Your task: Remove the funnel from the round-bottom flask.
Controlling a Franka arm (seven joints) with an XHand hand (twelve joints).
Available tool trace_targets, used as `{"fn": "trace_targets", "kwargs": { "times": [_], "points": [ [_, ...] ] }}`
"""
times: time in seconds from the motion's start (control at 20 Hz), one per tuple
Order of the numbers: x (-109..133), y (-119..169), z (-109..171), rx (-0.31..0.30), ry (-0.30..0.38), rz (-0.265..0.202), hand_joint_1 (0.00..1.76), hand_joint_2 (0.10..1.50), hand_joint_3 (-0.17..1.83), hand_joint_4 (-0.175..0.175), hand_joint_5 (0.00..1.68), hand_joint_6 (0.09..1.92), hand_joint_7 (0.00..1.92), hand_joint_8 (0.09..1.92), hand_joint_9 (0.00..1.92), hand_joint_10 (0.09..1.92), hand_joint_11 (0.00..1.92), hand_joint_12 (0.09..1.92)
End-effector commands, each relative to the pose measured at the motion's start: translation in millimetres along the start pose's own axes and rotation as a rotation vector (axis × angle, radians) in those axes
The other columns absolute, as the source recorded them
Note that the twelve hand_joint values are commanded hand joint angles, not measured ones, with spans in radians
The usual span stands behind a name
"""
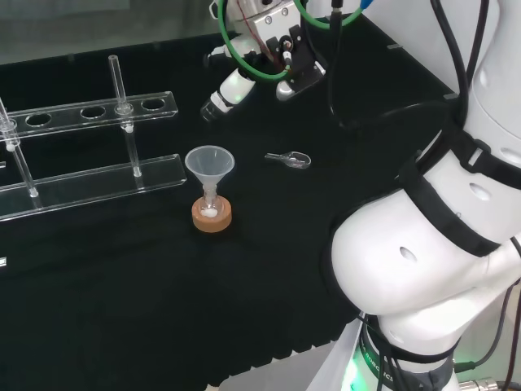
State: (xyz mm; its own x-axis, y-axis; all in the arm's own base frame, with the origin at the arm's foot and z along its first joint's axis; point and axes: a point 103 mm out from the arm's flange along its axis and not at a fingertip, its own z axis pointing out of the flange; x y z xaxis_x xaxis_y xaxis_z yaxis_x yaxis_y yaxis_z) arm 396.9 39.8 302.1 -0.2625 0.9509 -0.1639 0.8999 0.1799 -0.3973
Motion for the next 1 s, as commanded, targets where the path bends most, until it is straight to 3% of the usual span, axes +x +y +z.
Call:
{"fn": "trace_targets", "kwargs": {
  "times": [0.05, 0.3, 0.85, 1.0],
  "points": [
    [16.0, -6.0, -8.5, 0.069, -0.032, -0.019, 0.34, 0.66, 0.01, 0.018, 0.0, 0.09, 0.05, 0.09, 0.0, 0.09, 0.0, 0.24],
    [26.1, -5.1, -14.0, 0.129, -0.026, 0.024, 0.35, 0.66, 0.01, 0.015, 0.0, 0.09, 0.08, 0.09, 0.0, 0.09, 0.0, 0.23],
    [42.2, -17.3, -25.7, 0.116, -0.018, 0.087, 0.39, 0.68, 0.01, -0.009, 0.0, 0.09, 0.16, 0.1, 0.04, 0.09, 0.0, 0.23],
    [45.8, -17.8, -25.5, 0.133, -0.036, 0.085, 0.4, 0.67, 0.0, -0.022, 0.0, 0.09, 0.16, 0.22, 0.05, 0.12, 0.0, 0.33]
  ]
}}
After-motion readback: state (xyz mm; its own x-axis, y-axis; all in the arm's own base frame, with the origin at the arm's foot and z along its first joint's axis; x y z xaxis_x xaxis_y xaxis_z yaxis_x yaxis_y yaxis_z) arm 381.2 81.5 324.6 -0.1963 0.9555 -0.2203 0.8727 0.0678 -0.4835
